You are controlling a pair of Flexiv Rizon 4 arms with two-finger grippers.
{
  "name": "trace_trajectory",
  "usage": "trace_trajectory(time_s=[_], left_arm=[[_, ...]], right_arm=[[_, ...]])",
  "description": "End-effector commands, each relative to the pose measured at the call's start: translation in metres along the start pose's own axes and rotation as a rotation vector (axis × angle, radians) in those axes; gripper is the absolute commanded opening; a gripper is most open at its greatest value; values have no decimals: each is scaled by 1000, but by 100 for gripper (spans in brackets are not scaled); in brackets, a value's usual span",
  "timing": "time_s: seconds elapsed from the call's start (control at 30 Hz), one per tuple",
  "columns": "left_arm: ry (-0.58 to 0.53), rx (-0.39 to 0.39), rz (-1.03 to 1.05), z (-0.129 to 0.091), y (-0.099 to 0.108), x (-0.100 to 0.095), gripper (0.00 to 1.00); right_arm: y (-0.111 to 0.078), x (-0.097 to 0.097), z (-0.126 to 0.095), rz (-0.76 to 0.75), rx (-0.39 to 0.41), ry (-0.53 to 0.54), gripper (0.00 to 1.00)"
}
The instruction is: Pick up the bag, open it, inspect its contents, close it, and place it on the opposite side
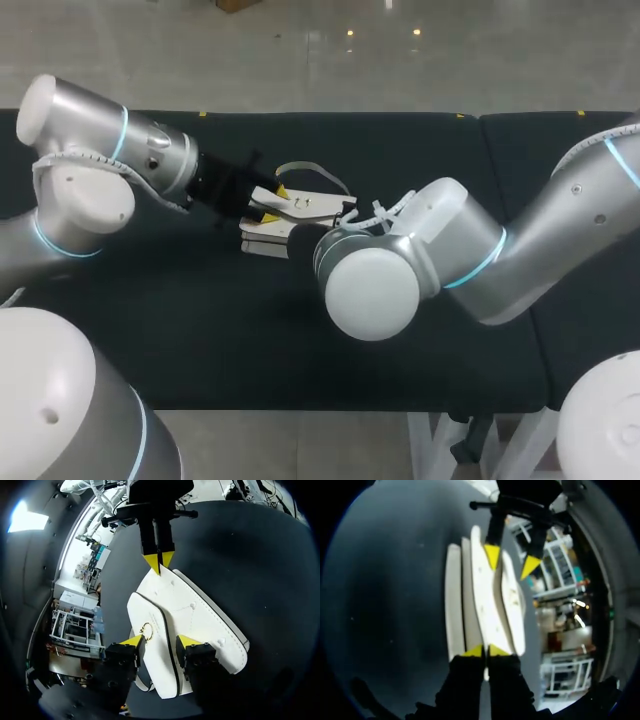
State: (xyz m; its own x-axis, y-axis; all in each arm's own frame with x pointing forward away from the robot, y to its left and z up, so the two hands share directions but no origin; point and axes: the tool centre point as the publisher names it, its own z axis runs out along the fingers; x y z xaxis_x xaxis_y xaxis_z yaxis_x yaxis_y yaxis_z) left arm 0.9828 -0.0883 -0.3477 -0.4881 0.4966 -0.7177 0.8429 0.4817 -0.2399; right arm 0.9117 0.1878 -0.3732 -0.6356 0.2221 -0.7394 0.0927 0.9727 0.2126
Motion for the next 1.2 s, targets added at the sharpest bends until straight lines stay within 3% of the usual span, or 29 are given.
trace_trajectory(time_s=[0.03, 0.13, 0.43, 0.83, 1.2], left_arm=[[-12, -30, -17, 16, 5, -1, 31], [-29, -37, -46, 16, 12, -4, 0], [-39, -30, -201, 3, 23, -20, 0], [80, 23, -436, -10, 39, -57, 0], [123, 31, -463, -6, 37, -53, 0]], right_arm=[[1, 3, 1, 0, 2, -4, 0], [1, 3, 1, 0, 2, -4, 0], [1, 3, 1, 0, 2, -4, 0], [1, 3, 1, 0, 2, -4, 0], [1, 3, 1, 0, 2, -4, 0]])
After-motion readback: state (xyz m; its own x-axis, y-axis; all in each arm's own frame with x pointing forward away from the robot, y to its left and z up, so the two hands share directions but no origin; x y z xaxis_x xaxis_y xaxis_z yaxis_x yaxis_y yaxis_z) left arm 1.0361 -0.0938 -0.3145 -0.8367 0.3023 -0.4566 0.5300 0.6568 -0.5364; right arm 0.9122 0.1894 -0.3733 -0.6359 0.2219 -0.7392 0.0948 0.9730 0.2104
